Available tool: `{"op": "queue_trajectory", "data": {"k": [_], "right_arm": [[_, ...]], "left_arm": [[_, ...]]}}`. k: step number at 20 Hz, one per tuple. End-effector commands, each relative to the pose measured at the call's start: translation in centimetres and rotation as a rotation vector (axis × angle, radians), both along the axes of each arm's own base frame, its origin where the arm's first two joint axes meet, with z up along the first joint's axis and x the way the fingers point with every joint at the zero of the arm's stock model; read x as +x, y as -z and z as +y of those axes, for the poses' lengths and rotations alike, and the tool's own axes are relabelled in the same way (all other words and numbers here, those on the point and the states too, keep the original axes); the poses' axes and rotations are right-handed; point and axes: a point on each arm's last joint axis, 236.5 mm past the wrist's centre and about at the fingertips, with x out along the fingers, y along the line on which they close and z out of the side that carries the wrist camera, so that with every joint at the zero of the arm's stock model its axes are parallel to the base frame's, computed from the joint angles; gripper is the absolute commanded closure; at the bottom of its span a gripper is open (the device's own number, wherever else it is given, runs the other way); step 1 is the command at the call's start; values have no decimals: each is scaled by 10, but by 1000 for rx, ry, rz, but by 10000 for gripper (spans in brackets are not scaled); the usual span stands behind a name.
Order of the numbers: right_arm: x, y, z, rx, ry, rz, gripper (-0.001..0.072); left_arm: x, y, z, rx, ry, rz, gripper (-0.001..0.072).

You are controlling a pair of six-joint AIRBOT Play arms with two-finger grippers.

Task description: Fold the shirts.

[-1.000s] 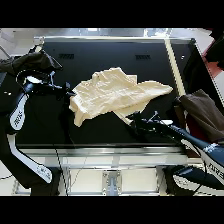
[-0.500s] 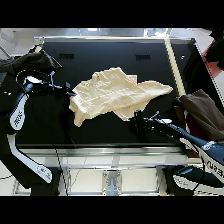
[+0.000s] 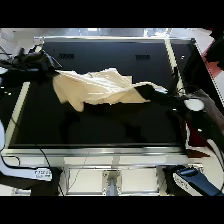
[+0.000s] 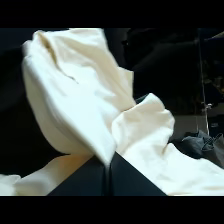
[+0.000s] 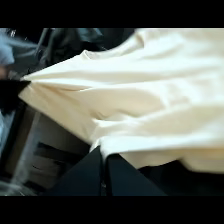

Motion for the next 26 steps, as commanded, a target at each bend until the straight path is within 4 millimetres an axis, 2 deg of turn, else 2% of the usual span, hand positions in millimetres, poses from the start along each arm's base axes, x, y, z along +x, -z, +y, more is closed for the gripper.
{"op": "queue_trajectory", "data": {"k": [1, 3, 4, 6, 7, 9, 11, 12, 13, 14, 16, 18, 21, 23, 26], "right_arm": [[-62, -74, -38, -335, -29, -225, 692], [-93, -119, -47, -375, 1, -319, 692], [-110, -149, -51, -389, 20, -398, 692], [-139, -206, -64, -431, 88, -559, 692], [-151, -232, -76, -461, 144, -620, 693], [-172, -269, -111, -568, 287, -683, 694], [-187, -297, -151, -671, 449, -716, 695], [-193, -308, -165, -700, 506, -733, 696], [-195, -315, -171, -717, 535, -743, 696], [-191, -317, -171, -719, 535, -740, 696], [-163, -297, -168, -745, 489, -656, 696], [-116, -254, -170, -819, 429, -485, 696], [-33, -176, -166, -897, 313, -233, 695], [20, -126, -166, -920, 263, -108, 695], [91, -53, -164, -940, 214, 7, 695]], "left_arm": [[-56, -113, 1, 83, -8, -252, 696], [-99, -178, -16, 129, -19, -416, 696], [-123, -209, -25, 160, -36, -505, 696], [-167, -263, -30, 243, -132, -681, 696], [-186, -287, -24, 304, -217, -764, 696], [-224, -326, 9, 437, -494, -869, 696], [-260, -348, 49, 525, -776, -893, 696], [-272, -350, 54, 531, -842, -886, 696], [-276, -347, 50, 532, -838, -872, 696], [-273, -340, 37, 495, -785, -850, 697], [-256, -328, 16, 438, -641, -819, 697], [-228, -306, 9, 345, -501, -735, 697], [-172, -252, 30, 240, -378, -531, 697], [-130, -200, 26, 220, -241, -395, 697], [-53, -84, 12, 298, -112, -149, 697]]}}
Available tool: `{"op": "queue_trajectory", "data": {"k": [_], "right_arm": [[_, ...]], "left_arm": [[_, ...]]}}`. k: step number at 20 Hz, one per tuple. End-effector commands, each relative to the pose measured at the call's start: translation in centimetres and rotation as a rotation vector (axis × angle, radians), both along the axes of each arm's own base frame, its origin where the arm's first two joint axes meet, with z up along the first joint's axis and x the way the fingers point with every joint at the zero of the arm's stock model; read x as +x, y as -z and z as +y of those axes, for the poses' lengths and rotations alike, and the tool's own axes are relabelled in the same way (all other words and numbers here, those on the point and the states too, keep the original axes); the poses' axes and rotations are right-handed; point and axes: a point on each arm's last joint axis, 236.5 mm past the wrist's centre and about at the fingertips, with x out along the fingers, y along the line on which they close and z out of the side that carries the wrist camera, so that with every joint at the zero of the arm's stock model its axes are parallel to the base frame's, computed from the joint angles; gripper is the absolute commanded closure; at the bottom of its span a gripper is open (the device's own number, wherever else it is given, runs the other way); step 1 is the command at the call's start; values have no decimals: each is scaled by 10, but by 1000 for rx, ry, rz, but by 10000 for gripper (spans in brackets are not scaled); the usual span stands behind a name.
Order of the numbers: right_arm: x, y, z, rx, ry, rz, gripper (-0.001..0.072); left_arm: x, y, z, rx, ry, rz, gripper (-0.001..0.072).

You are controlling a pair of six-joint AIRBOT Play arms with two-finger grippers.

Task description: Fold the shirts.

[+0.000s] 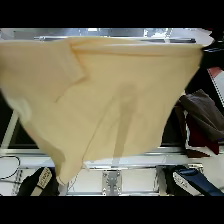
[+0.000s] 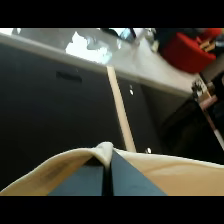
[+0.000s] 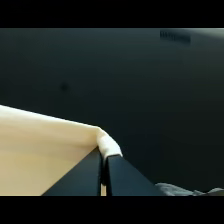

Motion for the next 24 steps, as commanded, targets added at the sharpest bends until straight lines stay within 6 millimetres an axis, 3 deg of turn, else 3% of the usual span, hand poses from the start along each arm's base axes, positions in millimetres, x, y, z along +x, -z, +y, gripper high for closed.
{"op": "queue_trajectory", "data": {"k": [1, 4, 7, 10, 13, 15, 17, 20, 24], "right_arm": [[82, 91, 2, -8, 10, 141, 695], [140, 157, 14, 38, 1, 166, 695], [176, 209, 19, 61, 9, 177, 695], [201, 226, 18, 97, 42, 122, 695], [214, 217, 18, 106, 46, 49, 695], [215, 215, 15, 113, 53, 49, 695], [204, 228, 14, 129, 59, 120, 695], [177, 255, 16, 123, 55, 285, 695], [137, 287, 17, 102, 45, 486, 695]], "left_arm": [[84, 134, -13, 65, 66, 283, 697], [157, 204, 12, -5, -104, 317, 698], [196, 238, 28, -8, -178, 300, 697], [206, 254, 33, -4, -193, 306, 696], [201, 258, 24, 99, -106, 293, 696], [193, 265, 14, 186, -22, 300, 697], [176, 286, 8, 304, 52, 376, 697], [153, 315, 11, 514, 113, 493, 698], [154, 326, 13, 632, 72, 529, 697]]}}
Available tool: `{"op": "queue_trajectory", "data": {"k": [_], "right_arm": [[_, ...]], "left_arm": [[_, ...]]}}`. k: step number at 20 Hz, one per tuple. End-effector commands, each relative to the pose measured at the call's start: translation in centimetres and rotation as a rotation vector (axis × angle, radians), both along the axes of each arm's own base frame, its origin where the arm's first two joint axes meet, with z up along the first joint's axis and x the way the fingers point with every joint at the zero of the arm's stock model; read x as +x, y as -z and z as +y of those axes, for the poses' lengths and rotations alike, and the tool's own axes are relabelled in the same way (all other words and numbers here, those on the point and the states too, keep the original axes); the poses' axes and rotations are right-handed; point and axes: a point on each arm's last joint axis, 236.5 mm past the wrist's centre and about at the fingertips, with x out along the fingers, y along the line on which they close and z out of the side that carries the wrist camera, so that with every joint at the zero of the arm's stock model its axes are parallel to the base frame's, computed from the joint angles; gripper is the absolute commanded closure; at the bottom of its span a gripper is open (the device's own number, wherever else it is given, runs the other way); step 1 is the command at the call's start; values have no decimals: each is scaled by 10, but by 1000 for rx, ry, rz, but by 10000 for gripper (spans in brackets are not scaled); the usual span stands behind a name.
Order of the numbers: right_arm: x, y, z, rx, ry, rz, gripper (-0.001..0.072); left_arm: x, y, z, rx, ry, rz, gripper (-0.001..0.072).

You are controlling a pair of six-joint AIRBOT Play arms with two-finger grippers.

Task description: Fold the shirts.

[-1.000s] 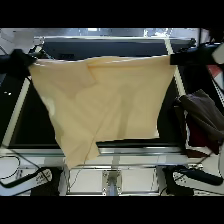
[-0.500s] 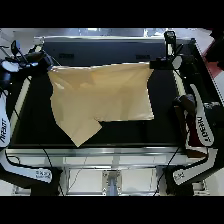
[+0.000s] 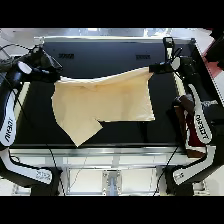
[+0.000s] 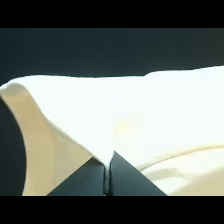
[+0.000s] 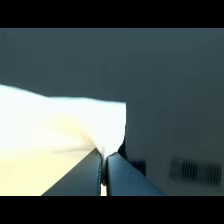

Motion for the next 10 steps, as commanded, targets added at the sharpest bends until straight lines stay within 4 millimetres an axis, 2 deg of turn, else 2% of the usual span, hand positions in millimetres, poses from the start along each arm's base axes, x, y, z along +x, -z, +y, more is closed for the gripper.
{"op": "queue_trajectory", "data": {"k": [1, 3, 6, 10], "right_arm": [[-33, 28, 1, -3, -16, 165, 695], [-38, 41, 3, 5, -14, 186, 695], [-44, 70, 12, 53, -12, 250, 695], [-45, 99, 29, 104, -21, 303, 695]], "left_arm": [[-6, 17, 4, 131, 17, 54, 697], [-7, 31, -1, 125, 23, 83, 698], [-9, 48, 7, 122, -46, 125, 698], [-10, 50, 17, 144, -78, 134, 697]]}}
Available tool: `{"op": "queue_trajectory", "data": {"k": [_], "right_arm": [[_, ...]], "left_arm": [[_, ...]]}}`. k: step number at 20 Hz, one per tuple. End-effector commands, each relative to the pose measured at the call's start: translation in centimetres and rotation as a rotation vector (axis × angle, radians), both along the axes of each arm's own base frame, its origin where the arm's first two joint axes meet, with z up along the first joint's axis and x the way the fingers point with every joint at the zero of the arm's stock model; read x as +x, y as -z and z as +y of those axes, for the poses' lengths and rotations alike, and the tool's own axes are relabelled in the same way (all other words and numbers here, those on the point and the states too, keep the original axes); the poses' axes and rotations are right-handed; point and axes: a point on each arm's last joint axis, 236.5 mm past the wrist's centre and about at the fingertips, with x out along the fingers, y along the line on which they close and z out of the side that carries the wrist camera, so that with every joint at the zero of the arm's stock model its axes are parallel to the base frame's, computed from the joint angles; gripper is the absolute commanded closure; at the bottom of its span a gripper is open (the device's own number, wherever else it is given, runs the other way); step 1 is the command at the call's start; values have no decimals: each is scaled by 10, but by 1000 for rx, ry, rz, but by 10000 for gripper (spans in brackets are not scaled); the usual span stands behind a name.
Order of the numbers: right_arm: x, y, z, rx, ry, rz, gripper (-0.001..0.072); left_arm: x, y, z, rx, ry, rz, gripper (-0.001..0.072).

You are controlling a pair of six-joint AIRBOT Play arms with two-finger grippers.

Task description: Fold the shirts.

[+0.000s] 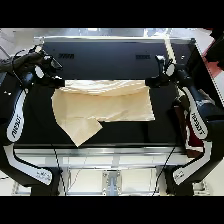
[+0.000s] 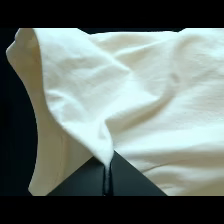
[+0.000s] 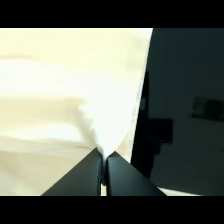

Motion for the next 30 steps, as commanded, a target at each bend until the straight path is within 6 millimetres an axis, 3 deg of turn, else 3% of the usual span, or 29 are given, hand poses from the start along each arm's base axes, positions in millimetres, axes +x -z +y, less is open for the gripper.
{"op": "queue_trajectory", "data": {"k": [1, 7, 16, 17, 19, 20, 22, 23, 25, 27, 29, 30], "right_arm": [[-5, 24, 13, 33, -9, 52, 695], [-5, 33, 6, 0, -13, 62, 694], [-2, 36, 3, -13, -13, 54, 691], [-4, 37, 4, -9, -10, 61, 661], [-21, 40, 4, -5, -9, 136, 401], [-40, 43, 2, -21, -27, 214, 348], [-89, 41, -20, -118, -66, 419, 340], [-108, 30, -33, -163, -71, 488, 340], [-112, -6, -42, -170, -65, 441, 340], [-106, -60, -48, -168, -46, 291, 340], [-105, -116, -66, -175, -8, 133, 340], [-102, -144, -77, -174, 29, 42, 340]], "left_arm": [[-2, 6, 7, 22, -26, 20, 697], [-20, 32, 6, 17, -22, 126, 696], [-21, 42, 6, 15, -24, 146, 695], [-21, 42, 6, 15, -23, 145, 630], [-21, 36, 6, 16, -23, 138, 333], [-22, 30, 8, 16, -27, 133, 170], [-25, 2, 17, 17, -45, 98, 140], [-29, -22, 24, 18, -60, 66, 140], [-41, -80, 42, 24, -99, -20, 141], [-62, -144, 69, 39, -163, -144, 142], [-104, -177, 95, 42, -252, -210, 142], [-130, -177, 102, 14, -322, -216, 142]]}}
